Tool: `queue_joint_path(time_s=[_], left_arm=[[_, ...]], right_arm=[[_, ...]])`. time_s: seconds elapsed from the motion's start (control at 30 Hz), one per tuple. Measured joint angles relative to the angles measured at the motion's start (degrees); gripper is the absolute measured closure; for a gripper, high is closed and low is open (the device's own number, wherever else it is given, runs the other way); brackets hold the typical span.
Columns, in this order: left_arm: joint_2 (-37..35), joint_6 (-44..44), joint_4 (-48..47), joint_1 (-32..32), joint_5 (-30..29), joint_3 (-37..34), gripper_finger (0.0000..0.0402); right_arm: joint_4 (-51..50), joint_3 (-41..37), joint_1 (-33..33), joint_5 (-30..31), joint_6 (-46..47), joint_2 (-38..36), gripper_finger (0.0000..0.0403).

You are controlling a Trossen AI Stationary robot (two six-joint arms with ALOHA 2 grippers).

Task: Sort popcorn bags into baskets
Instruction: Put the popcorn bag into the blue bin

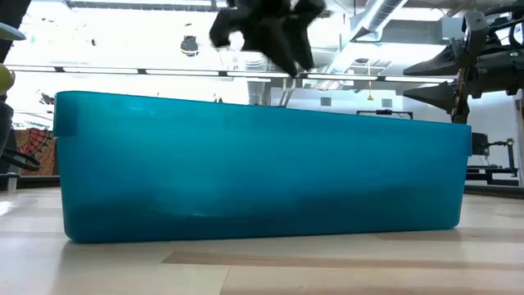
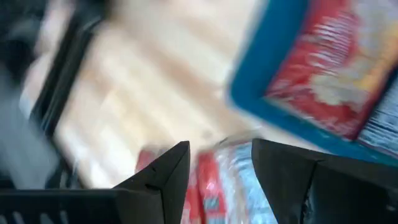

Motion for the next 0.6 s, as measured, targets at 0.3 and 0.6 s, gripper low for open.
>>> queue_joint_path(time_s=[0.3,0.6], left_arm=[[-5.2,-25.6,-12.7,14.7,15.2,0.9,0.0239],[-5.1,-18.3,3.5,17.6,17.9,-14.3,0.0239]], right_arm=[[0.0,0.0,0.0,0.0,0.0,0.0,0.0168],[0.0,0.0,0.0,0.0,0.0,0.0,0.0168]])
